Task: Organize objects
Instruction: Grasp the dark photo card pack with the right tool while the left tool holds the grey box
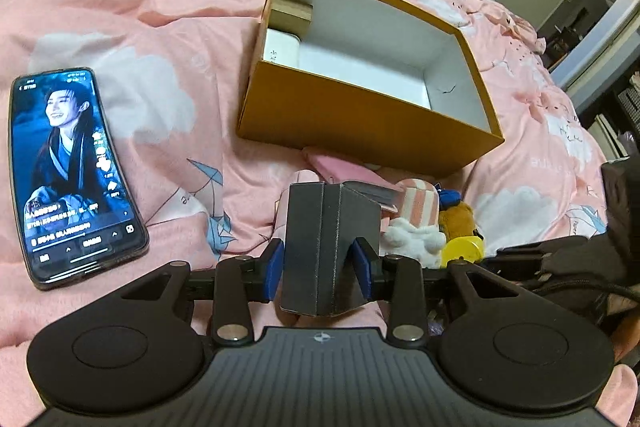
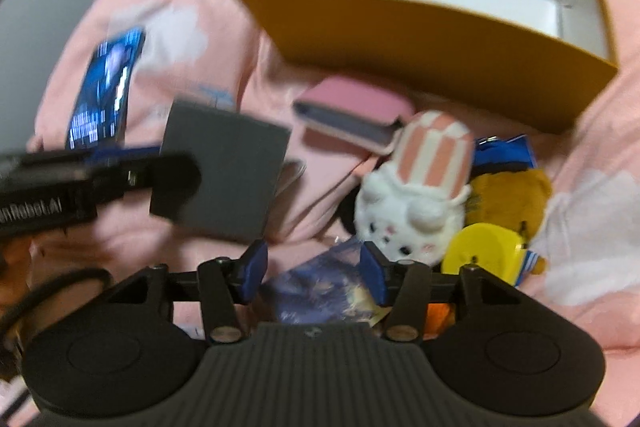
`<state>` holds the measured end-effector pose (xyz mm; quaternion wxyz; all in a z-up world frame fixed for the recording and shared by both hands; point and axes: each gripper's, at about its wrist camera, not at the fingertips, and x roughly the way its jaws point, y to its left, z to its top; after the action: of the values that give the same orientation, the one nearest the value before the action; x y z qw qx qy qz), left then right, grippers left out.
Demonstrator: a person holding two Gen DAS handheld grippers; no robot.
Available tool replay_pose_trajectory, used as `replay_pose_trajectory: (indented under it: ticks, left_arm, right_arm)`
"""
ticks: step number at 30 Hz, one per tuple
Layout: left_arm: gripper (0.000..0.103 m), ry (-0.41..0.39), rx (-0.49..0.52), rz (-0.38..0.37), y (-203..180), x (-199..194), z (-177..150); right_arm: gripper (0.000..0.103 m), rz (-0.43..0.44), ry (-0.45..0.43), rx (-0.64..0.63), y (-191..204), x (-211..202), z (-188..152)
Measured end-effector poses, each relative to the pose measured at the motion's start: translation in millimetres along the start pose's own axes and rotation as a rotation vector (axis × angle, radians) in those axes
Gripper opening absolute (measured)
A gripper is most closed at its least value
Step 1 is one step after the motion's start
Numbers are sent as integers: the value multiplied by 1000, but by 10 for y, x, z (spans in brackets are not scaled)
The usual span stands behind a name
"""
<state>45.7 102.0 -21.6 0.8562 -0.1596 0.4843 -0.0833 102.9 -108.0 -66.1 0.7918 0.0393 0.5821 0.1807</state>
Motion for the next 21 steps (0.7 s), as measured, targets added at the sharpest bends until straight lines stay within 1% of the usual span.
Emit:
replay_pose_trajectory:
  ticks: [1, 5, 8, 11, 14, 15, 16, 19, 21]
  left_arm:
    - [42, -4, -3, -3, 8, 2, -5]
    - [42, -13, 1, -7, 18, -2, -27]
    - [42, -17, 9, -10, 12, -3, -34]
    - [42, -21, 23, -12, -4, -4, -38]
    - [42, -4, 26, -54, -29, 16, -42]
    - [42, 2, 28, -65, -39, 28, -50]
    - [42, 6, 35, -68, -57, 40, -56]
    - [42, 13, 59, -73, -116, 63, -67]
    - [42, 20, 70, -86, -150, 75, -71]
  right_arm:
    - [65, -9, 24, -26, 51, 46, 2]
    - [68, -54, 84, -101, 196, 188, -6]
    - [69, -69, 124, -101, 156, 240, -17]
    - [69, -63, 139, -71, 81, 213, -39]
    - [58, -39, 136, -25, -27, 113, -73]
    - [51, -27, 127, -4, -74, 56, -84]
    - [46, -17, 118, 16, -114, -1, -89]
    - [36, -5, 90, 62, -232, -165, -134]
    - [33, -11, 84, 74, -262, -221, -166]
